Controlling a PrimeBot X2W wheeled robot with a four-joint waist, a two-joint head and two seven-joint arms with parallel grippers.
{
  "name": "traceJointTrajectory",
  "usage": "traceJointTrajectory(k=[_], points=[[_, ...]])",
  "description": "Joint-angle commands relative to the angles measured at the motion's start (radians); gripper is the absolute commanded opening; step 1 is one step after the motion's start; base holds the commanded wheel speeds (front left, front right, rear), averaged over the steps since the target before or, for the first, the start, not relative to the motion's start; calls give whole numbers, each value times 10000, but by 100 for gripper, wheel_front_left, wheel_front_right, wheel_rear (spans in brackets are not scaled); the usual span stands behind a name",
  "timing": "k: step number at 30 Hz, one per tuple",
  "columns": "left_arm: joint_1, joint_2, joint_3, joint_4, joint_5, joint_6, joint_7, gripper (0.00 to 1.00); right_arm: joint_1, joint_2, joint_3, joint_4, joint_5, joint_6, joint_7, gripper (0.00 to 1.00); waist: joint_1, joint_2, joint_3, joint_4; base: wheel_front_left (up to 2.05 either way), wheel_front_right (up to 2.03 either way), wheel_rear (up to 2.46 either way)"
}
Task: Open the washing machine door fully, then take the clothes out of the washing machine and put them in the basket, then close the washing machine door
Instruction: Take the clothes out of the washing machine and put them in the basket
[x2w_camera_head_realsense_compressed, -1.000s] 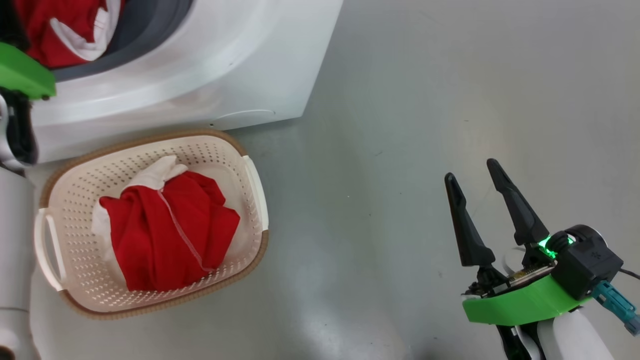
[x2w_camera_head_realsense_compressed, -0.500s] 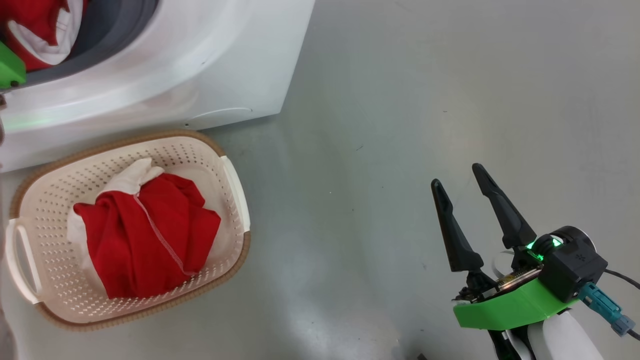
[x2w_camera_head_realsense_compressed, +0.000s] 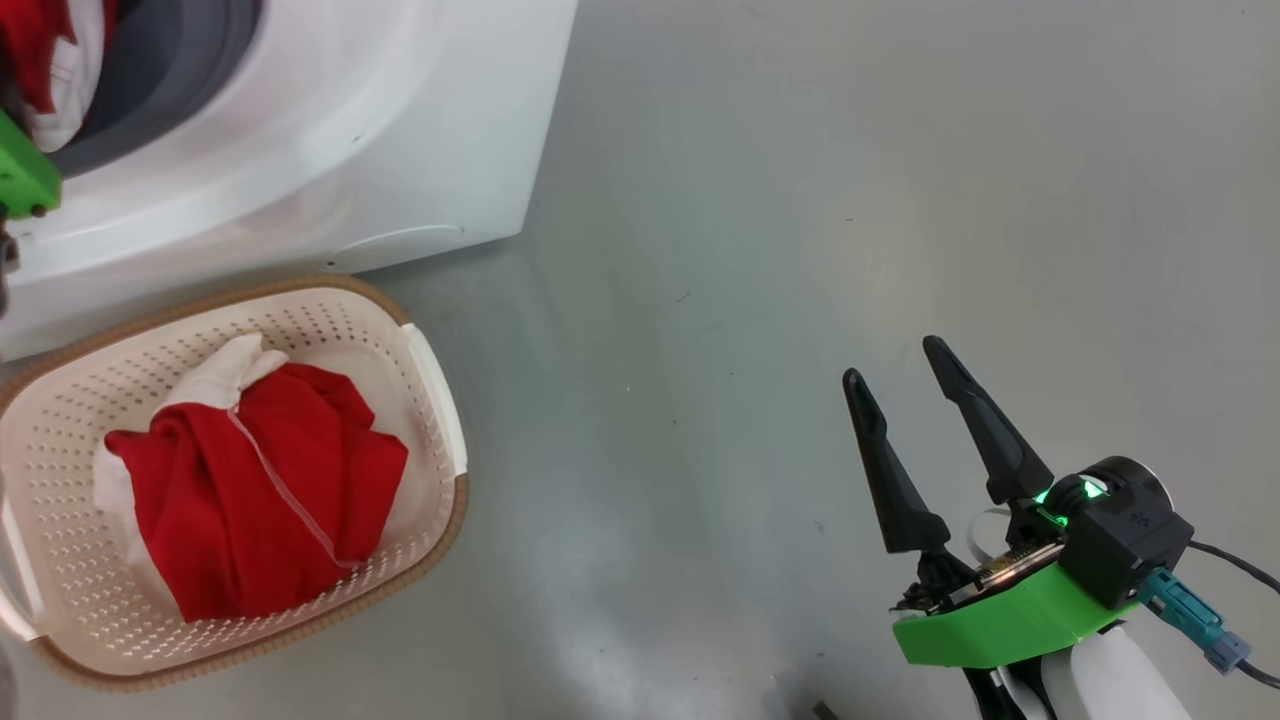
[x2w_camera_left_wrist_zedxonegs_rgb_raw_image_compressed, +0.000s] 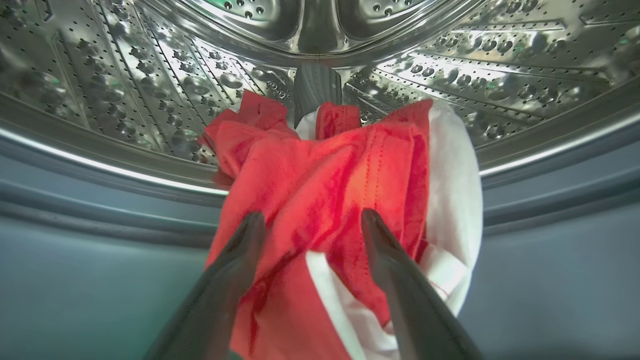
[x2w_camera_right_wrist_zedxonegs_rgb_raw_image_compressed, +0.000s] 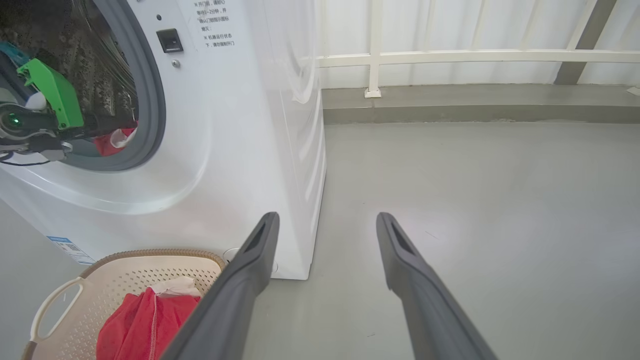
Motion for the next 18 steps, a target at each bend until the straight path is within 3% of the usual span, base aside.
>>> traceJointTrajectory(k=[1,8,18], points=[[-265,561,29,-133,112,85,75,100,-167,-114,238,-186,47,63,-63,100,0,-1,1,-56,0,0,0],[-300,880,-589,172,690,536,553,100,-169,-114,354,-102,189,63,-63,100,0,-1,47,-260,0,0,0],[-325,1088,-993,351,919,697,1092,100,-199,-114,441,-75,356,63,-63,100,0,-1,176,-431,0,0,0]])
